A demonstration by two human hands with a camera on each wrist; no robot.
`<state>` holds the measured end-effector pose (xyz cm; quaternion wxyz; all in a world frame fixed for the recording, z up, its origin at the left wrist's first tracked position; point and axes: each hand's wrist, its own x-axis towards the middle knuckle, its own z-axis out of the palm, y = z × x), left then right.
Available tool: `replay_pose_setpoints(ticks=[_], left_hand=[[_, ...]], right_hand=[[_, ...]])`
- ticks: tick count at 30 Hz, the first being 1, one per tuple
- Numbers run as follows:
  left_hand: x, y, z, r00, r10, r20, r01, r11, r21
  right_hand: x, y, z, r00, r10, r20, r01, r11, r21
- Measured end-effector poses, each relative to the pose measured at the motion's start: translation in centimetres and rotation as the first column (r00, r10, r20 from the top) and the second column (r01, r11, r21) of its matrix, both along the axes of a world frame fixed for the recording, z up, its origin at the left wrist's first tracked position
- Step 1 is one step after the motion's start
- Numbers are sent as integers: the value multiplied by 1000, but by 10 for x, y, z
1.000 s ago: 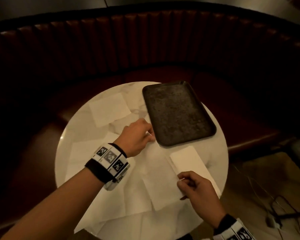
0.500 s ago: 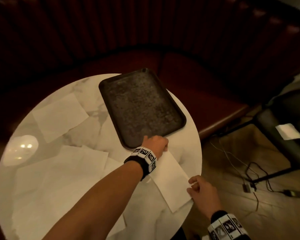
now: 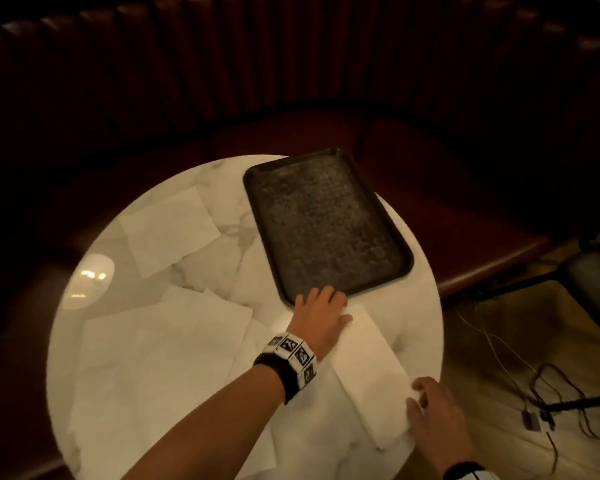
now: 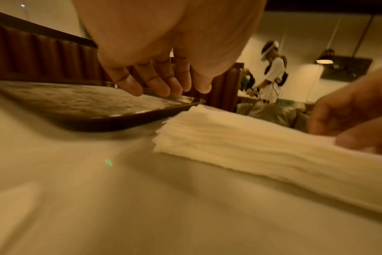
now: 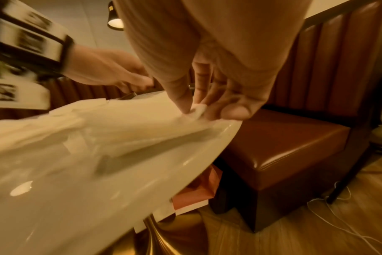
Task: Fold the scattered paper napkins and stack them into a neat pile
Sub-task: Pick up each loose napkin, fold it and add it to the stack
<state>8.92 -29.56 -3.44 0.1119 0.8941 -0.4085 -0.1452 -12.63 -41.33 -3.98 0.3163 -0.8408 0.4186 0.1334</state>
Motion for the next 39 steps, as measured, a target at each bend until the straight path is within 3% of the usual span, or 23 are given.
replay_pose_setpoints(ticks=[4,7,11,14,17,21,23,27,29,39], left_hand=[[-9,88,7,994,94,50,-97,993,62],[-14,168,7,957,279,80,-286,953,99],[-42,254,6,841,539,56,-542,835,100],[-71,291,3,756,655,-6,-650,751,120],[-94,313,1,674,739,-19,-731,670,131],[-112,327,-4,639,766,-75,-742,639,205],[-118,329,-7,664,740,-106,-705,667,242],[-124,328,-14,696,707,-126,-662,699,269],[-125,327,-16,696,708,-120,-664,698,268],[-125,327,-18,702,701,-128,-642,700,313]], right_hand=[[6,4,-5,999,-27,34,33,980,-197],[21,19,8,988,130,84,-96,940,-326],[64,59,19,937,329,118,-302,932,-199],[107,101,27,792,565,233,-546,825,-146],[147,147,31,631,704,326,-718,689,-98],[185,204,20,506,835,217,-843,532,-81],[197,221,11,532,839,113,-835,542,-95],[210,241,2,653,757,-30,-752,643,-143],[210,247,-2,661,747,-66,-746,647,-157],[213,242,-6,704,702,113,-688,712,-138]])
